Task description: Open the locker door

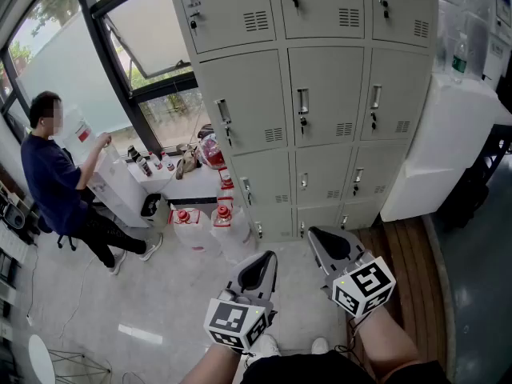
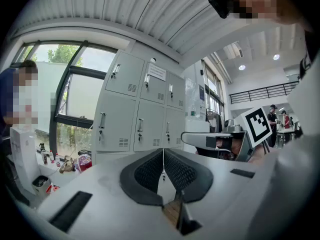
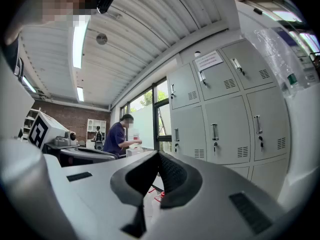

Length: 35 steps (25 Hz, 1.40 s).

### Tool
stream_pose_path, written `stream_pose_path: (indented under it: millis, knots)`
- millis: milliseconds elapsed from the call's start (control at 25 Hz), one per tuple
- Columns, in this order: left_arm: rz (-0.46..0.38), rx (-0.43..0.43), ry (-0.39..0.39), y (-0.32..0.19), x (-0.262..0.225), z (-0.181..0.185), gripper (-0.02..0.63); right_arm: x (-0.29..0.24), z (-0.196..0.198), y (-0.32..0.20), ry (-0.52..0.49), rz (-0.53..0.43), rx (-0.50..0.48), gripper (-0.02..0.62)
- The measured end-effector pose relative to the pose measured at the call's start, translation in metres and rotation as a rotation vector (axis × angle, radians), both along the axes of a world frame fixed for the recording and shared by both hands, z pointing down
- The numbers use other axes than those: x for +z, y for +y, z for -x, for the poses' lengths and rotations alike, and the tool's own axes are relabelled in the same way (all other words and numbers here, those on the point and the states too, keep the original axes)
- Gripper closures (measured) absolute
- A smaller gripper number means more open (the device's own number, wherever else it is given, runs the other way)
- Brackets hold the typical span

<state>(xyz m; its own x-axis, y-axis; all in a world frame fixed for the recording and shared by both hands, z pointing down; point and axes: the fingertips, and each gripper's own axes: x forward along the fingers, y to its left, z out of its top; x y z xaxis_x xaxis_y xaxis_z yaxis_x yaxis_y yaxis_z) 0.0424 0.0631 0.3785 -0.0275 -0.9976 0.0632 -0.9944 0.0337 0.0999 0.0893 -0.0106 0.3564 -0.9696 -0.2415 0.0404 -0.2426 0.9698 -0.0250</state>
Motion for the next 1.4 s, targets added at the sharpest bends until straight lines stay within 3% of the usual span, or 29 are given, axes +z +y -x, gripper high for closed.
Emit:
stream_pose_path:
  millis: [760, 1400]
  knots:
    - [0.010, 0.026, 0.008, -0.004, 0.007, 0.021, 0.586, 0.003, 0.018, -0.003, -0.009, 0.012, 0.024, 0.541]
    - [0.009, 0.107, 0.025, 0.012, 0.018, 0.083, 0.586, 0.012, 0.074, 0.005, 0.002, 0.033, 0.126, 0.541]
